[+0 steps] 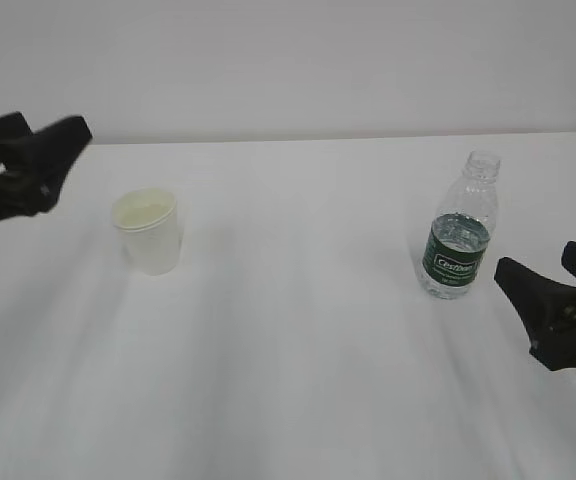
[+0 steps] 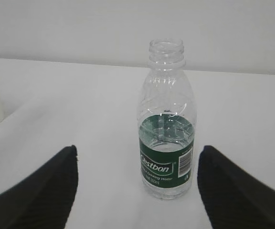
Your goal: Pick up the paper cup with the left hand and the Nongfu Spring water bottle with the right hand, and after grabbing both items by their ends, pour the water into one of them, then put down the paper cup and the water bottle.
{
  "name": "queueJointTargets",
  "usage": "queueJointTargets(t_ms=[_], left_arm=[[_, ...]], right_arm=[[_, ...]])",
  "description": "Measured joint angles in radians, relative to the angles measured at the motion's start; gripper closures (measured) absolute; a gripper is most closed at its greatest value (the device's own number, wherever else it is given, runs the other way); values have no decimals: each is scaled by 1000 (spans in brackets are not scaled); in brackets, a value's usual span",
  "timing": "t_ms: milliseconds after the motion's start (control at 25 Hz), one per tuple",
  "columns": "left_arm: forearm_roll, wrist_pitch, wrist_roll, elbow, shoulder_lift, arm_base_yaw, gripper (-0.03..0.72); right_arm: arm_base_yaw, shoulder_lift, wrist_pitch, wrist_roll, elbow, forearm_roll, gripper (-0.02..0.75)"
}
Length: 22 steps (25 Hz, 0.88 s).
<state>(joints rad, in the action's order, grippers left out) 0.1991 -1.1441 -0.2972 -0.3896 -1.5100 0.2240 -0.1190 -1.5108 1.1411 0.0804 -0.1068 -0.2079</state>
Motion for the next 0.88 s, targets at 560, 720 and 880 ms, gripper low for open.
queueJointTargets(t_ms=[560,720,880], left_arm=[[-95,142,-47,9,191,0,143],[-95,144,-75,9,191,0,148],[-102,140,-77,9,193,0,148]], right_arm=[[0,106,0,1,-32,74,145],[0,142,0,1,-75,81,145],[0,167,-4,2,-118,93,145]])
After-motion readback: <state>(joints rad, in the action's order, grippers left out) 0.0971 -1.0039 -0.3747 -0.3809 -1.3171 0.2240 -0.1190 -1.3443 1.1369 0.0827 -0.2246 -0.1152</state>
